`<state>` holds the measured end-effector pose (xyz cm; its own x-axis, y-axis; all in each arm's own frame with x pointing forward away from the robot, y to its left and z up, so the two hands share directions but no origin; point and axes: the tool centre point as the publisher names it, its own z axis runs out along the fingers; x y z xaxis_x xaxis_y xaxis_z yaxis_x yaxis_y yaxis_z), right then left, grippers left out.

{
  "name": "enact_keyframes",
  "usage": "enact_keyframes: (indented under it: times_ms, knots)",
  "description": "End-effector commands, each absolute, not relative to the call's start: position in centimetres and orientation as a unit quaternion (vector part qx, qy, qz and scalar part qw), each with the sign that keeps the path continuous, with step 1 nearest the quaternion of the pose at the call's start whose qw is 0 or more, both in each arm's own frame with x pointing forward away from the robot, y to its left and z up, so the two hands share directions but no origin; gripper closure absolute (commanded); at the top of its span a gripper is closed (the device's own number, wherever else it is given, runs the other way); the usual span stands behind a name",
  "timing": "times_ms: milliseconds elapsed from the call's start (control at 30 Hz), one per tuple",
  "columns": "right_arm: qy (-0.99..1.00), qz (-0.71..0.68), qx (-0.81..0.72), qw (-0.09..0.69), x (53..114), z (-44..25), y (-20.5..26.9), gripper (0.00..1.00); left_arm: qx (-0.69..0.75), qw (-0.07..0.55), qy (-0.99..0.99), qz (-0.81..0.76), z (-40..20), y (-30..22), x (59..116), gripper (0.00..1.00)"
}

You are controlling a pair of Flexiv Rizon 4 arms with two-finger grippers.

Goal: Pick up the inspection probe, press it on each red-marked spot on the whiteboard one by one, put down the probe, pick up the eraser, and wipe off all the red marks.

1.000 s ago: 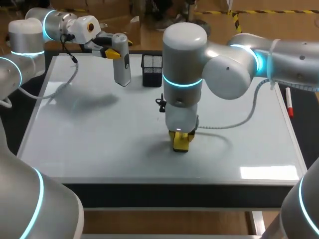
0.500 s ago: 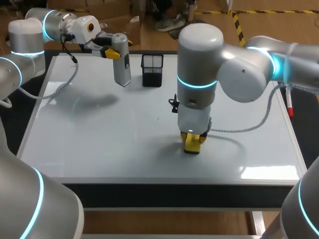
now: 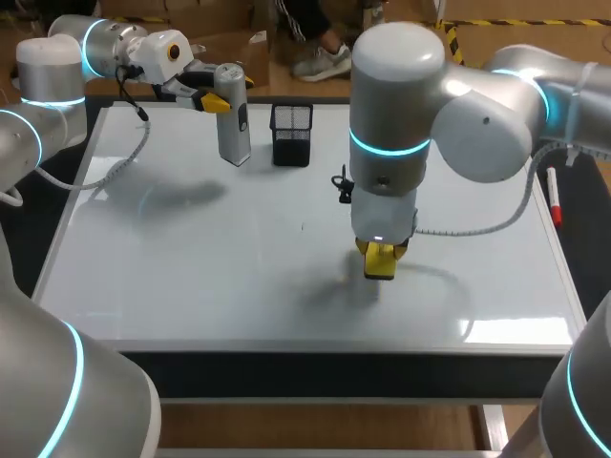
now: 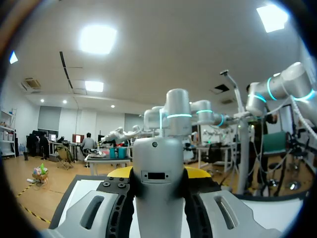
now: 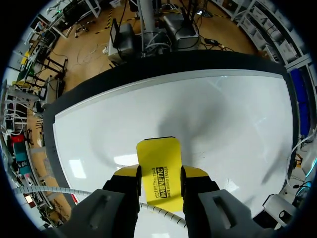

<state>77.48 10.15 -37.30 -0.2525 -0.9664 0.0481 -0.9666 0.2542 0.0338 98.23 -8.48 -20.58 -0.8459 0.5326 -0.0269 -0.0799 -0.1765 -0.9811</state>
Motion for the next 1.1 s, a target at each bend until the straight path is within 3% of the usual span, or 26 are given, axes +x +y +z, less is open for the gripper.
enact_keyframes:
  times_ms: [33,533,1100]
  knots:
    - [-0.791,0.003,0.612,0.029,77.4,-36.7,9.8,1.0,-0.233,0.247,-0.591,0.732,-20.7,-8.3,99.0,1.0]
    - [-0.791,0.003,0.612,0.029,77.4,-36.7,9.8,1.0,-0.233,0.247,-0.591,0.732,-20.7,-8.3,99.0,1.0]
    - [-0.762,0.009,0.647,0.016,88.4,-35.8,7.9,1.0,-0.233,0.247,-0.591,0.732,-20.7,-8.3,99.0,1.0]
